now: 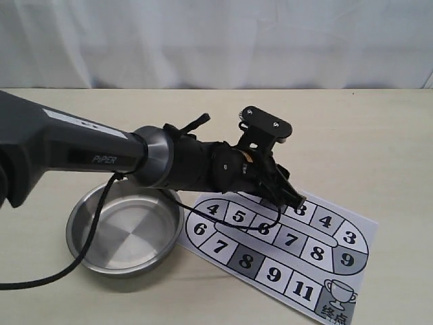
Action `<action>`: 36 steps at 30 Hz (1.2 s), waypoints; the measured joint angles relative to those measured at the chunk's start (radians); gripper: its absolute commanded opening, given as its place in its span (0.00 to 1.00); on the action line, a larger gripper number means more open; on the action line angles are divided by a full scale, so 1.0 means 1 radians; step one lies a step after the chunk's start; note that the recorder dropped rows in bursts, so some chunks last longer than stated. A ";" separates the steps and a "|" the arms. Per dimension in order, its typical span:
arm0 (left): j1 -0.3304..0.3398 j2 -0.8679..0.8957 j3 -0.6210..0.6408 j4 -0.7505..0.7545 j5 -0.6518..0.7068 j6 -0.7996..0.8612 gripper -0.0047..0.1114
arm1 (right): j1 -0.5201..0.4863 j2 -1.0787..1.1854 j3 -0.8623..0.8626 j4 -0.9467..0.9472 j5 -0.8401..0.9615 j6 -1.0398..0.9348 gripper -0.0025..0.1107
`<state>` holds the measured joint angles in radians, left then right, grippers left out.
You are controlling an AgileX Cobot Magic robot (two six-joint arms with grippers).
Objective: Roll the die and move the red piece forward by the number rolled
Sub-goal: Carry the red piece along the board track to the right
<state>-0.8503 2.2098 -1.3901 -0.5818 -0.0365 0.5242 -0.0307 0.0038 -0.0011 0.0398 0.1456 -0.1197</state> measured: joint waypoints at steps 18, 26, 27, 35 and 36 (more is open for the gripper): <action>-0.067 -0.025 -0.012 0.002 -0.035 0.000 0.04 | 0.000 0.000 0.000 0.000 0.000 0.000 0.06; -0.079 0.071 -0.012 0.035 -0.082 0.000 0.04 | 0.000 0.000 0.000 0.000 0.000 0.000 0.06; -0.079 0.076 -0.019 0.041 -0.089 0.000 0.04 | 0.000 0.000 0.000 0.000 0.000 0.000 0.06; -0.083 0.087 -0.064 0.064 -0.086 0.000 0.04 | 0.000 0.000 0.000 0.000 0.000 0.000 0.06; -0.084 0.086 -0.079 0.064 -0.077 0.000 0.04 | 0.000 0.000 0.000 0.000 0.000 0.000 0.06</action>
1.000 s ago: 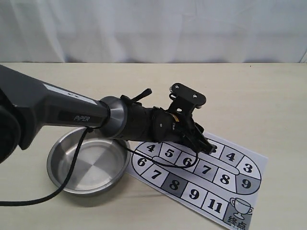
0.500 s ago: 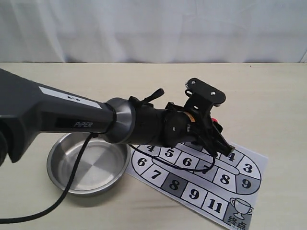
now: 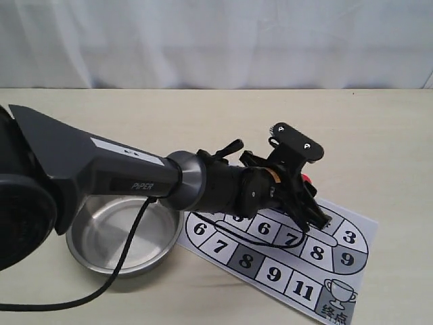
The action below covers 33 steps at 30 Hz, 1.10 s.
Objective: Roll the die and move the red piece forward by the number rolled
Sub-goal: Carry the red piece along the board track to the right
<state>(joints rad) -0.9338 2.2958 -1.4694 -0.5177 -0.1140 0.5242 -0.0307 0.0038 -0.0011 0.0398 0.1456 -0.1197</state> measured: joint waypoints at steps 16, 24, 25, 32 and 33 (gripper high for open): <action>-0.073 0.023 -0.130 0.007 0.142 0.000 0.04 | 0.000 0.000 0.000 0.000 0.000 0.000 0.06; -0.076 0.087 -0.140 0.009 0.098 0.002 0.04 | 0.000 0.000 0.000 0.000 0.000 0.000 0.06; -0.076 0.087 -0.140 0.009 0.098 0.002 0.04 | 0.000 0.000 0.000 0.000 0.000 0.000 0.06; -0.068 0.087 -0.140 0.009 0.098 0.002 0.07 | 0.000 0.000 0.000 0.000 0.000 0.000 0.06; -0.068 0.087 -0.140 0.009 0.098 0.002 0.09 | 0.000 0.000 0.000 0.000 0.000 0.000 0.06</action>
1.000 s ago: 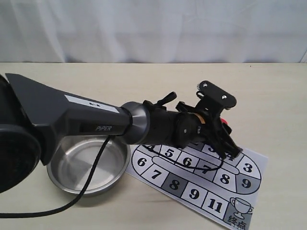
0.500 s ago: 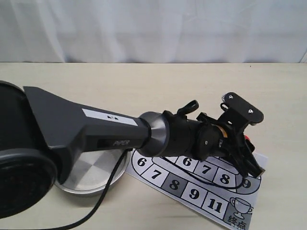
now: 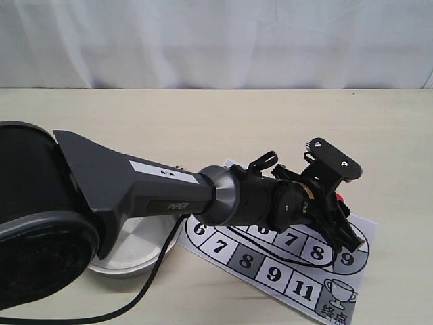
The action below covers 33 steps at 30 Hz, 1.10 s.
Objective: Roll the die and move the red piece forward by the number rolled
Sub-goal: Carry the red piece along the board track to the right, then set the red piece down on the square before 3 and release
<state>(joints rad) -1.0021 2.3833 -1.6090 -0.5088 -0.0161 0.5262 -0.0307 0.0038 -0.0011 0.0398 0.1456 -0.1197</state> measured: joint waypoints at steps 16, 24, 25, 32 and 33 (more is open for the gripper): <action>0.000 0.010 0.000 0.000 0.002 0.000 0.55 | 0.000 0.000 0.000 0.000 0.000 0.000 0.06; 0.000 0.011 0.000 0.000 -0.016 0.000 0.59 | 0.000 0.000 0.000 0.000 0.000 0.000 0.06; 0.000 0.009 0.000 0.000 -0.016 0.000 0.59 | 0.000 0.000 0.000 0.000 0.000 0.000 0.06; 0.000 -0.048 0.000 0.000 -0.027 0.000 0.58 | 0.000 0.000 0.000 0.000 0.000 0.000 0.06; 0.000 -0.059 0.000 0.000 -0.030 0.000 0.56 | 0.000 0.000 0.000 0.000 0.000 0.000 0.06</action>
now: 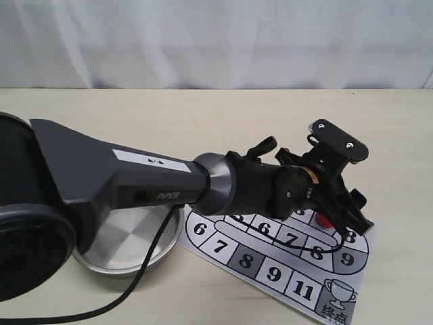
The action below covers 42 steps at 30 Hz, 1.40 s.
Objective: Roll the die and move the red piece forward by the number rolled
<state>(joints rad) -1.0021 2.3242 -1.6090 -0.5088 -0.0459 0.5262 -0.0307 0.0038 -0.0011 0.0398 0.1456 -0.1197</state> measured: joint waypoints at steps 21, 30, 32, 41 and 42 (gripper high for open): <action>0.190 -0.183 0.000 0.079 0.537 -0.027 0.04 | 0.000 0.000 0.000 0.000 0.000 0.000 0.06; 0.428 -0.188 0.000 0.142 0.772 -0.219 0.04 | 0.000 0.000 0.000 0.000 0.000 0.000 0.06; 0.477 -0.188 0.000 0.205 0.815 -0.304 0.04 | 0.000 0.000 0.000 0.000 0.000 0.000 0.06; 0.685 -0.188 0.000 0.492 0.945 -0.526 0.04 | 0.000 0.000 0.000 0.000 0.000 0.000 0.06; 0.705 -0.188 0.000 0.494 0.946 -0.526 0.04 | 0.000 0.000 0.000 0.000 0.000 0.000 0.06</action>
<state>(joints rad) -0.2973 2.1366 -1.6090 -0.0147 0.9005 0.0000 -0.0307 0.0038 -0.0011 0.0398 0.1456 -0.1197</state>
